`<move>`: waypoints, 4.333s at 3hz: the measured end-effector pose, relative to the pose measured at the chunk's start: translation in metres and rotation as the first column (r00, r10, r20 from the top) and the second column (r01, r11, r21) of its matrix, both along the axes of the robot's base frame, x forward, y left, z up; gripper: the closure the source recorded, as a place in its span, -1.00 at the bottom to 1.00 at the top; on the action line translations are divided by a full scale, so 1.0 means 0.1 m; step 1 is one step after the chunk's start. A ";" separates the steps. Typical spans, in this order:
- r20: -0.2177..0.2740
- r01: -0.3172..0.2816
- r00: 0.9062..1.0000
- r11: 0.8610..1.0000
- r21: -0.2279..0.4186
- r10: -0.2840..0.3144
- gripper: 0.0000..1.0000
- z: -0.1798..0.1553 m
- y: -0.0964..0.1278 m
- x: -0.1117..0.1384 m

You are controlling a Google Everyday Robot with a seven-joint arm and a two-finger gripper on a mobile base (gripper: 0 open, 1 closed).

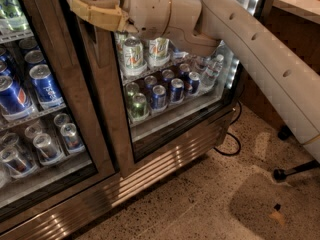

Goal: Open right fridge door

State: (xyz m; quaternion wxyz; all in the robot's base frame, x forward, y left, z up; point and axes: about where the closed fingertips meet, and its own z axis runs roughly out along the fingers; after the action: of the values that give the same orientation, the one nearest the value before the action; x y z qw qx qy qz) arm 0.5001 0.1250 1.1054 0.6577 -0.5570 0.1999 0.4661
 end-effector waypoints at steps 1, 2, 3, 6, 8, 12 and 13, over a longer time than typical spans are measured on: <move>-0.001 -0.002 1.000 1.000 -0.002 0.002 1.00 0.00 0.01 -0.01; -0.005 -0.002 1.000 1.000 -0.001 0.002 1.00 0.00 -0.01 -0.03; 0.005 0.009 1.000 1.000 0.012 -0.009 1.00 0.07 -0.05 -0.06; -0.012 0.016 1.000 1.000 0.010 -0.016 1.00 0.07 -0.10 -0.15; -0.024 0.017 1.000 1.000 0.003 -0.017 1.00 0.09 -0.15 -0.19; -0.037 0.018 0.999 1.000 0.005 -0.018 1.00 0.09 -0.21 -0.26; -0.044 0.022 0.999 1.000 0.007 -0.022 1.00 0.10 -0.27 -0.30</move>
Offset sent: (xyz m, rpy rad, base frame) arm -0.0930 0.0253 -0.0039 0.0124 0.1291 -0.0224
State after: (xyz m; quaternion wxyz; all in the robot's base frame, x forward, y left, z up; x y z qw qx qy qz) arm 0.4702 0.0984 1.1150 0.6603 -0.5419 0.2185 0.4717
